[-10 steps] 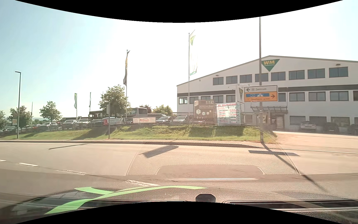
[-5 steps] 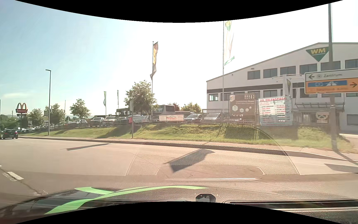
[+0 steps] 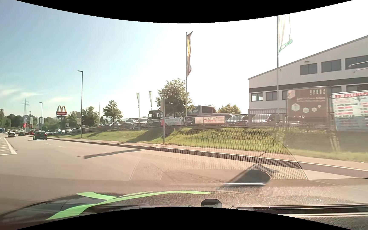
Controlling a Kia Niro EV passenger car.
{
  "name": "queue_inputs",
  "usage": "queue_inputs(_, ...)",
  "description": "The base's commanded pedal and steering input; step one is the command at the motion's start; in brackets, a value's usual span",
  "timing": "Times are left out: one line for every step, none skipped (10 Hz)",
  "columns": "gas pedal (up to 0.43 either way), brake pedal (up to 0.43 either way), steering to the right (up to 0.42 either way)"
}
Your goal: Follow the waypoints while adhering to traffic rules and regulations
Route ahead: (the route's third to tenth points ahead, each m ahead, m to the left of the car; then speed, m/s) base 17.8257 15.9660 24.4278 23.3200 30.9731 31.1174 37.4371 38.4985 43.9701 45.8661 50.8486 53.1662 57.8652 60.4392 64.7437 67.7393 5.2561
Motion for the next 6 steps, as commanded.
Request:
queue_inputs(0.130, 0.000, -0.286)
queue_inputs(0.130, 0.000, -0.284)
queue_inputs(0.138, 0.000, -0.280)
queue_inputs(0.138, 0.000, -0.277)
queue_inputs(0.138, 0.000, -0.277)
queue_inputs(0.138, 0.000, -0.277)
